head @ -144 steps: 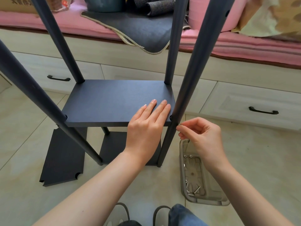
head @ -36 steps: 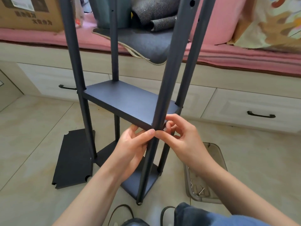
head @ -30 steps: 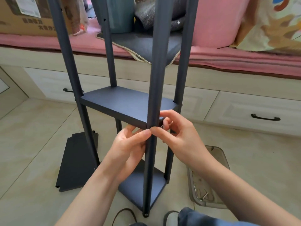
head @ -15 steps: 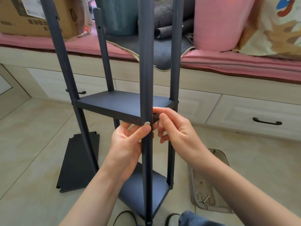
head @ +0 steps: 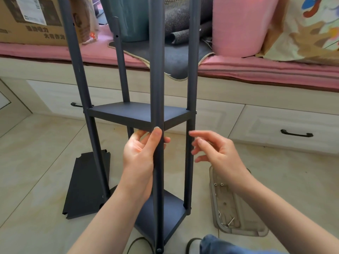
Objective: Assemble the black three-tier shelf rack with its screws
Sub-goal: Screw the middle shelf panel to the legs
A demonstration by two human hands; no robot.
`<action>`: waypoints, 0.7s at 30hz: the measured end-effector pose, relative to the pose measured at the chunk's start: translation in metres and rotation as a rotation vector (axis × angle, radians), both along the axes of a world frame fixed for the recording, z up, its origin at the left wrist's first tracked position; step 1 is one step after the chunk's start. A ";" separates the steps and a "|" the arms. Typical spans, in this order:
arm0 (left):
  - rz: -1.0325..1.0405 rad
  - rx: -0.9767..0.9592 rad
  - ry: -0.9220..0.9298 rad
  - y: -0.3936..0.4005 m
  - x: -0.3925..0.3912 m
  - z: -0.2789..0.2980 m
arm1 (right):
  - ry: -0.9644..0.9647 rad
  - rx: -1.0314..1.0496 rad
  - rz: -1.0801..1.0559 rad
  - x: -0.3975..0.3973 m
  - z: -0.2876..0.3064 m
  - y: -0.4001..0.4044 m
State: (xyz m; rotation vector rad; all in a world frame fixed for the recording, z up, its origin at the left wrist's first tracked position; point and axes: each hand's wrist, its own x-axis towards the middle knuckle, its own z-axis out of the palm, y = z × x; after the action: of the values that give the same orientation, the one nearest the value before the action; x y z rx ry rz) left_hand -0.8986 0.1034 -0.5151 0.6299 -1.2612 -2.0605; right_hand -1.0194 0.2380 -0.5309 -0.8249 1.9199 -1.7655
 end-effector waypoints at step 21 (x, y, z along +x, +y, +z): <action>0.018 -0.068 -0.102 0.018 -0.017 -0.012 | -0.101 1.103 0.046 -0.077 -0.241 0.095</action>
State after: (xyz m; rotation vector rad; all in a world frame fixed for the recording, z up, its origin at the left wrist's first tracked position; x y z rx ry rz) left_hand -0.9161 0.1213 -0.5267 0.7199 -1.3725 -1.9834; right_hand -1.0964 0.3329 -0.7719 -0.3341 2.3044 -0.4800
